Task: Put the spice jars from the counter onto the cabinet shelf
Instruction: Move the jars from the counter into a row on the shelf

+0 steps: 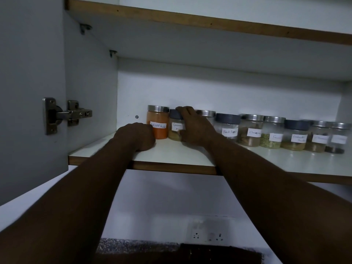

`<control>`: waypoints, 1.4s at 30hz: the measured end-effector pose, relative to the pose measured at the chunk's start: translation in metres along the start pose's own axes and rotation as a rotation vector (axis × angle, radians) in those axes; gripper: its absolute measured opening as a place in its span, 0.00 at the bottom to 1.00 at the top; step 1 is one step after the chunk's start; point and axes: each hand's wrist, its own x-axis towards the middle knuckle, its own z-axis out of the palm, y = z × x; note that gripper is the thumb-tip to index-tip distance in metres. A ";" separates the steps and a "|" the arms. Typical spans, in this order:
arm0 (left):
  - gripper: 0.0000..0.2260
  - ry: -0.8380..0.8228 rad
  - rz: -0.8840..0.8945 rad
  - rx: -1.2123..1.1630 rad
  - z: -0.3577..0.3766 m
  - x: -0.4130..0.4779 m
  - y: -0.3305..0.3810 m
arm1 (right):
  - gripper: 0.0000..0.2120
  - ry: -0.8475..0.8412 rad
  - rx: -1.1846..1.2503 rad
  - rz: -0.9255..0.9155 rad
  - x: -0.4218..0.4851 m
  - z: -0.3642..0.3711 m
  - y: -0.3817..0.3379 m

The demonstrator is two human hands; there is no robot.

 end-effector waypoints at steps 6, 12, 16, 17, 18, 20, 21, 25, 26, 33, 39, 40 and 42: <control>0.18 0.033 -0.007 -0.036 0.001 0.000 -0.001 | 0.46 -0.005 -0.014 0.011 -0.001 0.000 -0.001; 0.12 0.185 0.085 0.011 -0.001 -0.003 0.004 | 0.48 0.033 0.001 0.076 -0.003 -0.008 -0.003; 0.08 0.201 0.145 -0.005 -0.004 -0.007 0.008 | 0.44 0.088 0.008 0.125 -0.007 -0.017 -0.008; 0.09 0.195 0.157 -0.005 -0.005 -0.007 0.008 | 0.41 0.121 0.003 0.135 -0.009 -0.019 -0.011; 0.10 0.185 0.168 -0.001 -0.005 -0.008 0.008 | 0.38 0.159 -0.004 0.139 -0.011 -0.022 -0.014; 0.13 0.134 0.165 0.014 -0.005 -0.010 0.008 | 0.29 0.206 0.003 0.125 -0.019 -0.024 -0.020; 0.14 0.099 0.151 0.022 -0.005 -0.011 0.008 | 0.25 0.175 0.028 0.112 -0.024 -0.024 -0.022; 0.19 0.012 0.066 0.011 -0.005 -0.018 0.010 | 0.21 -0.263 0.004 0.080 -0.043 -0.020 -0.029; 0.20 0.000 0.050 0.019 -0.006 -0.020 0.010 | 0.20 -0.307 -0.014 0.082 -0.046 -0.021 -0.030; 0.16 -0.015 0.028 -0.007 -0.012 -0.041 0.025 | 0.18 -0.371 -0.011 0.099 -0.076 -0.053 -0.039; 0.13 0.136 0.181 0.004 -0.009 -0.079 0.049 | 0.21 -0.436 -0.114 0.058 -0.108 -0.076 -0.053; 0.13 0.187 0.228 0.068 -0.005 -0.087 0.056 | 0.20 -0.434 -0.111 0.069 -0.114 -0.076 -0.055; 0.15 0.264 0.287 0.227 0.002 -0.100 0.070 | 0.22 -0.412 -0.078 0.132 -0.124 -0.075 -0.057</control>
